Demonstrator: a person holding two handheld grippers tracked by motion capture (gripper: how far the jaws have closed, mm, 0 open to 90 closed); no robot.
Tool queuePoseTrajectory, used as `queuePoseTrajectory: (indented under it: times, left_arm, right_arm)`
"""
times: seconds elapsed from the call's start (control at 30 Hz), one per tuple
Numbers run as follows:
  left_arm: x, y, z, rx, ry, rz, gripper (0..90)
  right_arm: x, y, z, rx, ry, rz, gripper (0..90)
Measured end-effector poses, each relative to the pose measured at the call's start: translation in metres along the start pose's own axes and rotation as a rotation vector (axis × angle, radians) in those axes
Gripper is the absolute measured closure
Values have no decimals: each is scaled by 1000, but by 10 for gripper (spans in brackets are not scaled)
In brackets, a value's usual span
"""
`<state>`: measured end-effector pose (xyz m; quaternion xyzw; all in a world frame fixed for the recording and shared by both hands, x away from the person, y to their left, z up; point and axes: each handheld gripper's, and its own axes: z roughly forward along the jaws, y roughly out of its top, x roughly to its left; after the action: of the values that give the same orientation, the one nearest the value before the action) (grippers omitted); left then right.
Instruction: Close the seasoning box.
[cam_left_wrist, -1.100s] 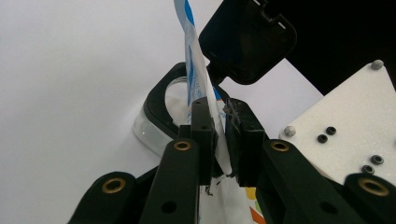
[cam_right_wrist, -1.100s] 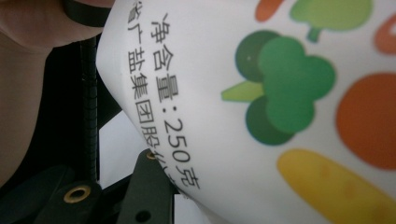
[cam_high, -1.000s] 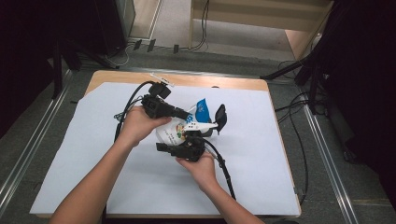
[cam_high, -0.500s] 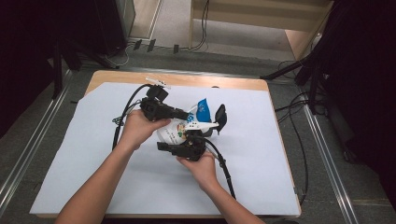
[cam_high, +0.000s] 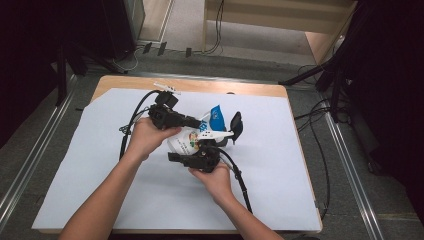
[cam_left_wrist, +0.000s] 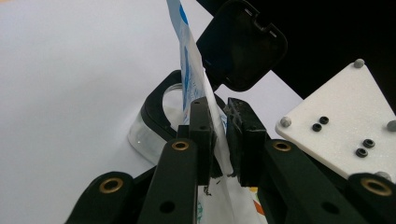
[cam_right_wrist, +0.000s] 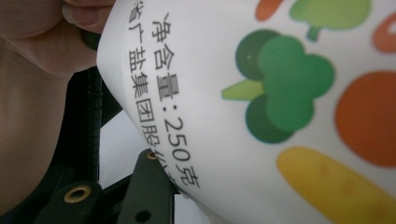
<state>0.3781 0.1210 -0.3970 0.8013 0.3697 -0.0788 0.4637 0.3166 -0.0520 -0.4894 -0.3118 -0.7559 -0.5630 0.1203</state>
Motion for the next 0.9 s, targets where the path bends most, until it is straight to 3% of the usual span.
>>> queuePoseTrajectory:
  times: [0.73, 0.9]
  left_arm:
    - [0, 4, 1, 23, 19, -15, 884]
    - [-4, 9, 1, 41, 44, -3, 885]
  right_arm:
    - [0, 2, 1, -17, 2, 20, 696]
    - [0, 3, 1, -21, 4, 24, 697]
